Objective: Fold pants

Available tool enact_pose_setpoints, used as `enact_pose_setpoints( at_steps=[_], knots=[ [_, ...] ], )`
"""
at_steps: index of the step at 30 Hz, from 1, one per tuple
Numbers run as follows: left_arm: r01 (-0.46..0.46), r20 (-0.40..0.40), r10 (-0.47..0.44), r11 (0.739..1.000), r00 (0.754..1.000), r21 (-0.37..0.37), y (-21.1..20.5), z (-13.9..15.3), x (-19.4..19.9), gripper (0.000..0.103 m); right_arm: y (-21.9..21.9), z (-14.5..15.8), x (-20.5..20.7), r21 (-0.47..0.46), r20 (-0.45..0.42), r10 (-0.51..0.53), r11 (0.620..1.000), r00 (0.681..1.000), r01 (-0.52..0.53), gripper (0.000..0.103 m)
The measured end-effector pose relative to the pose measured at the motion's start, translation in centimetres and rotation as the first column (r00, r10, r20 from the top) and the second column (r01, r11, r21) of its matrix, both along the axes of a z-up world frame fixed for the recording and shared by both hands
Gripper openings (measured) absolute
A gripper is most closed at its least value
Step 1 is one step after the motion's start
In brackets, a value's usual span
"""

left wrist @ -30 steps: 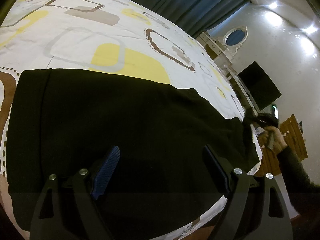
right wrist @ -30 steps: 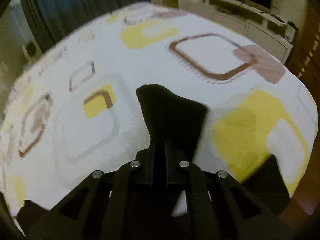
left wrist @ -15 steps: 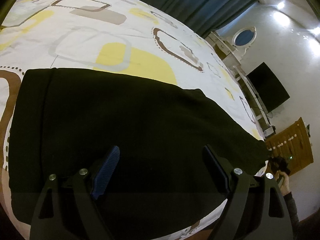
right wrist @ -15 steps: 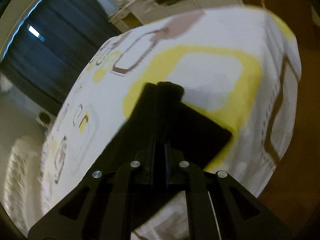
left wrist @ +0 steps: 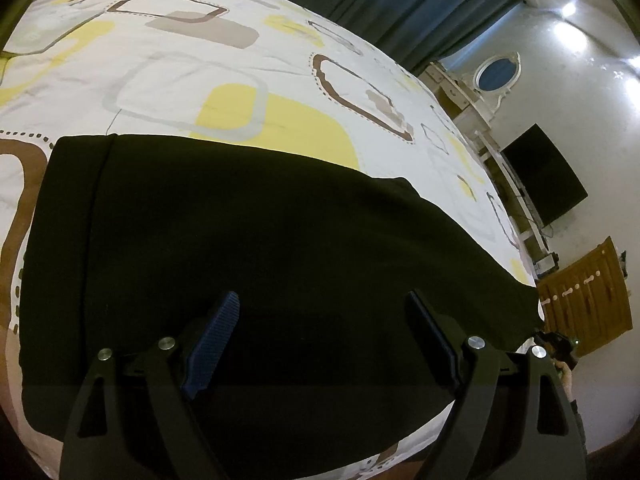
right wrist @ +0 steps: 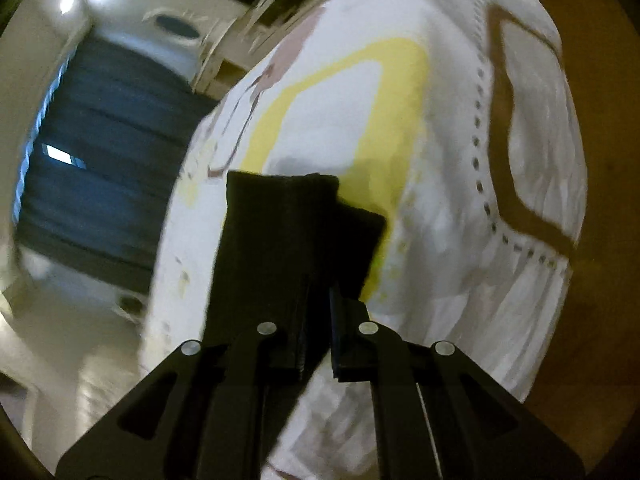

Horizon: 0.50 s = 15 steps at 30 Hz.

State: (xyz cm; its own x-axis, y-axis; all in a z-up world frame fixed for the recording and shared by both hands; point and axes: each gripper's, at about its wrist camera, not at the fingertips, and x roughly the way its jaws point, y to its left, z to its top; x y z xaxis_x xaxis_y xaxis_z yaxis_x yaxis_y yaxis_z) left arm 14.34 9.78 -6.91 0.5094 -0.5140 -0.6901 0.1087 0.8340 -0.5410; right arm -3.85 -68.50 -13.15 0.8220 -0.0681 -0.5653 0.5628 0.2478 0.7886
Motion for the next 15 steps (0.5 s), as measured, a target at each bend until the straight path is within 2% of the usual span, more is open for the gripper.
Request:
enact_pose_setpoints(
  at_steps=[1, 3, 5, 8, 11, 15],
  knots=[
    [-0.001, 0.000, 0.001, 1.000, 1.000, -0.003, 0.1, 0.0, 0.0, 0.084, 0.5, 0.5, -0.4, -0.021, -0.014, -0.019, 1.000, 1.000, 0.019, 0.018],
    [-0.006, 0.002, 0.006, 1.000, 1.000, -0.010, 0.2, -0.1, -0.1, 0.084, 1.5, 1.4, -1.0, -0.054, -0.013, -0.038, 0.998, 0.999, 0.037, 0.029],
    [-0.009, 0.006, 0.009, 1.000, 1.000, -0.011, 0.1, -0.1, -0.1, 0.084, 3.0, 1.9, -1.5, -0.046, 0.018, -0.010, 0.999, 1.000, 0.011, 0.029],
    [-0.010, 0.009, 0.010, 1.000, 1.000, -0.008, 0.1, -0.1, -0.1, 0.084, 6.3, 1.8, -1.0, 0.029, 0.083, 0.099, 0.994, 0.992, -0.101, 0.029],
    [-0.011, 0.015, 0.011, 1.000, 1.000, 0.000, 0.0, 0.0, -0.3, 0.084, 10.2, 1.1, 0.3, 0.112, 0.129, 0.212, 0.968, 0.969, -0.227, 0.029],
    [-0.007, 0.024, 0.007, 1.000, 1.000, 0.010, -0.1, 0.1, -0.5, 0.084, 13.2, -0.1, 2.1, 0.182, 0.142, 0.287, 0.933, 0.947, -0.310, 0.029]
  ],
)
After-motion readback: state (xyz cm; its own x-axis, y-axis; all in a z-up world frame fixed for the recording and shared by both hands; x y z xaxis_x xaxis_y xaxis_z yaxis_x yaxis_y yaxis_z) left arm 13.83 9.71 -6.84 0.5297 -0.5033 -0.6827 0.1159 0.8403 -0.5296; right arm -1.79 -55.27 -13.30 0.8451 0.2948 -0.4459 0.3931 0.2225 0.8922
